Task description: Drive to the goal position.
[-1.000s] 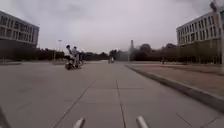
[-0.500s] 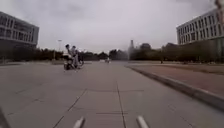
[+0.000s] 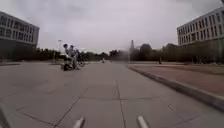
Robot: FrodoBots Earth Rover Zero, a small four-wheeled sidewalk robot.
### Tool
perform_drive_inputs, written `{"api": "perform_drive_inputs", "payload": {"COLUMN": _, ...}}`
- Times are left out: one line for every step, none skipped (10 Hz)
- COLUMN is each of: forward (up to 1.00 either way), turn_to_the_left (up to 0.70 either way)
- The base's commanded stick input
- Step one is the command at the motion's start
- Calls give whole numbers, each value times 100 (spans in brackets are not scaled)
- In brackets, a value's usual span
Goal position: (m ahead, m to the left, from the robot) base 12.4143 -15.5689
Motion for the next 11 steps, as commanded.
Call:
{"api": "perform_drive_inputs", "payload": {"forward": 70, "turn_to_the_left": 0}}
{"api": "perform_drive_inputs", "payload": {"forward": 70, "turn_to_the_left": 0}}
{"api": "perform_drive_inputs", "payload": {"forward": 70, "turn_to_the_left": 0}}
{"api": "perform_drive_inputs", "payload": {"forward": 70, "turn_to_the_left": 0}}
{"api": "perform_drive_inputs", "payload": {"forward": 70, "turn_to_the_left": 0}}
{"api": "perform_drive_inputs", "payload": {"forward": 70, "turn_to_the_left": 0}}
{"api": "perform_drive_inputs", "payload": {"forward": 70, "turn_to_the_left": 0}}
{"api": "perform_drive_inputs", "payload": {"forward": 70, "turn_to_the_left": 0}}
{"api": "perform_drive_inputs", "payload": {"forward": 70, "turn_to_the_left": 0}}
{"api": "perform_drive_inputs", "payload": {"forward": 70, "turn_to_the_left": 0}}
{"api": "perform_drive_inputs", "payload": {"forward": 70, "turn_to_the_left": 0}}
